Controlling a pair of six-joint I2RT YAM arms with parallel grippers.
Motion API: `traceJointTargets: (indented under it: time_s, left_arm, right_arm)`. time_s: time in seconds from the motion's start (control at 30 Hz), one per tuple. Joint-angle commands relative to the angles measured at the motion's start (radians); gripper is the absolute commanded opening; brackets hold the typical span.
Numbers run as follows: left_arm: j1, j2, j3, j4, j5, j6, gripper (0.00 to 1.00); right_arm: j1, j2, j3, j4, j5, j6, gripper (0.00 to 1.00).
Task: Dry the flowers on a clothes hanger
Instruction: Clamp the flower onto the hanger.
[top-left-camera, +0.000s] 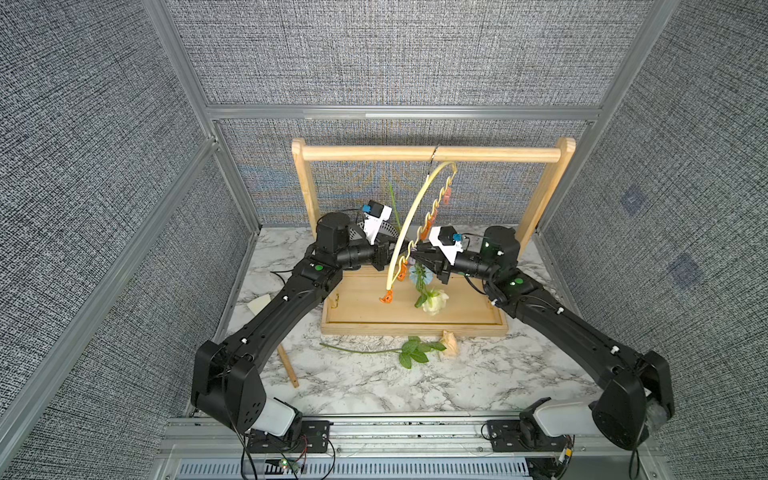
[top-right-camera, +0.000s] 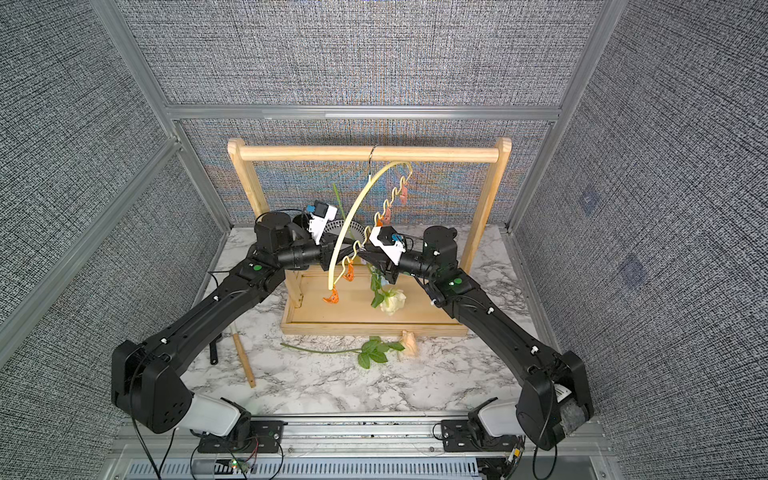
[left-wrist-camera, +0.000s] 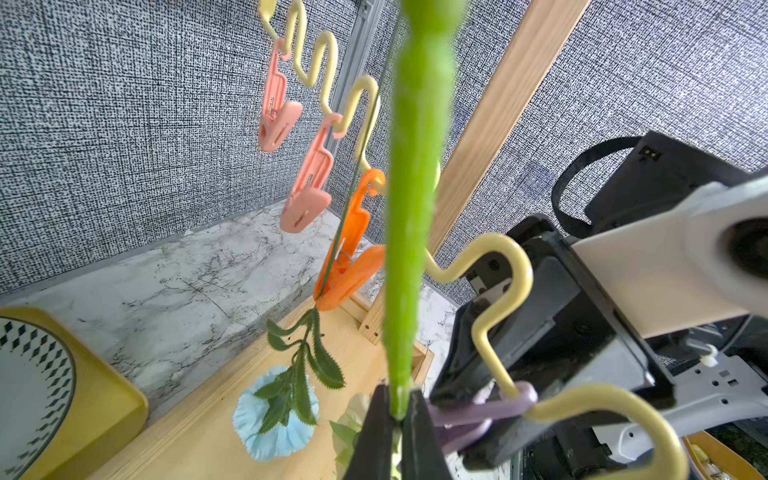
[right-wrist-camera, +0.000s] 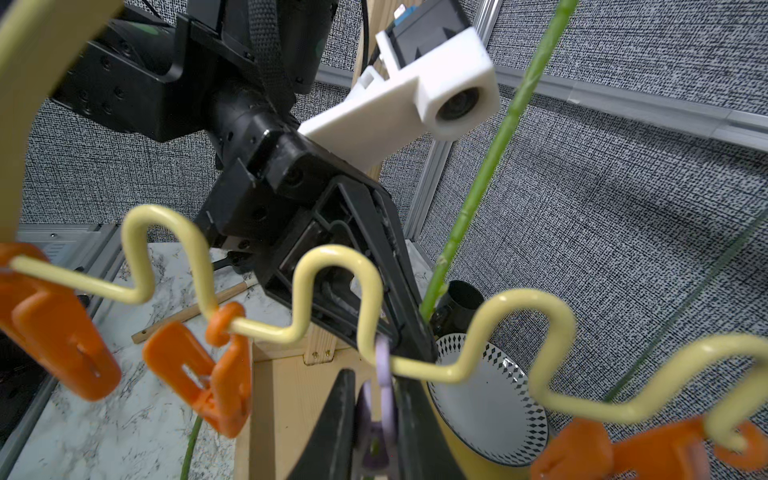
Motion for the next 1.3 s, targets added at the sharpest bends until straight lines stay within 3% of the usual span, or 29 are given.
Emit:
traceJointTargets:
  time_s: [0.0,0.77,1.27]
  left_arm:
    - [0.001,-0.004,0.005,0.057,0.016,-0.010,0.02]
    - [0.035,0.021,-0.036,0.251,0.059,-0.220,0.02]
    - [0.041,0.037,-0.046,0.328,0.067,-0.290,0.02]
  right_arm:
    - [0.002,-0.002,0.002,-0.011,-0.016,0.004,0.20]
    - [-0.026,-0.054,-0.097,0.132,-0.042,0.068,0.20]
    - [-0.040,-0.060,-0.126,0.186,-0.068,0.103,0.21]
